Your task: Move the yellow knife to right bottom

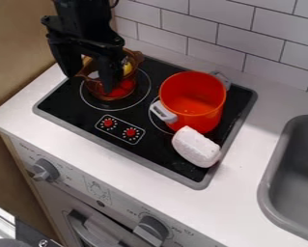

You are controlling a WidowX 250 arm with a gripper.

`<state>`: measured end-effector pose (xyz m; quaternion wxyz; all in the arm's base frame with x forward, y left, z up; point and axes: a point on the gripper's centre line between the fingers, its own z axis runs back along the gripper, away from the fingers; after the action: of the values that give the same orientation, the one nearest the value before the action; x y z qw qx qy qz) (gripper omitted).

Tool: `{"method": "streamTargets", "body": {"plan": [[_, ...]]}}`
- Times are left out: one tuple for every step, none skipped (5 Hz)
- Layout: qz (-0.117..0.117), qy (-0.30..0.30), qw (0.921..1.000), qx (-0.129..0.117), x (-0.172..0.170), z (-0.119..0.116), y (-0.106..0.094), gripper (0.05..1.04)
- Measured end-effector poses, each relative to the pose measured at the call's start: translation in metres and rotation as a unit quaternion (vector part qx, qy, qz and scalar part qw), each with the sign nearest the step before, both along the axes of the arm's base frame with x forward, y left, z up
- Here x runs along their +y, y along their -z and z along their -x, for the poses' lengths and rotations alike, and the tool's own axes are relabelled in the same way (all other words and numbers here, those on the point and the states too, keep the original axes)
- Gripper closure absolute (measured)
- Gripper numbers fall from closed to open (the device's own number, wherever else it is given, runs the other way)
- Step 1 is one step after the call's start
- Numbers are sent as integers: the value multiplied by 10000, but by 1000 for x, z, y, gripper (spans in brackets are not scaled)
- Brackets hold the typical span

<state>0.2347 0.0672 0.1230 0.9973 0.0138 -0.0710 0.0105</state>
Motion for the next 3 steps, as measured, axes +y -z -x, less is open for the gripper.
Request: {"method": "streamTargets", "body": {"plan": [[40, 20, 9999, 116, -1, 1, 6, 84], [50, 262, 9994, 213, 9, -34, 23, 84], [8, 311, 9995, 113, 13, -47, 33, 84]]}}
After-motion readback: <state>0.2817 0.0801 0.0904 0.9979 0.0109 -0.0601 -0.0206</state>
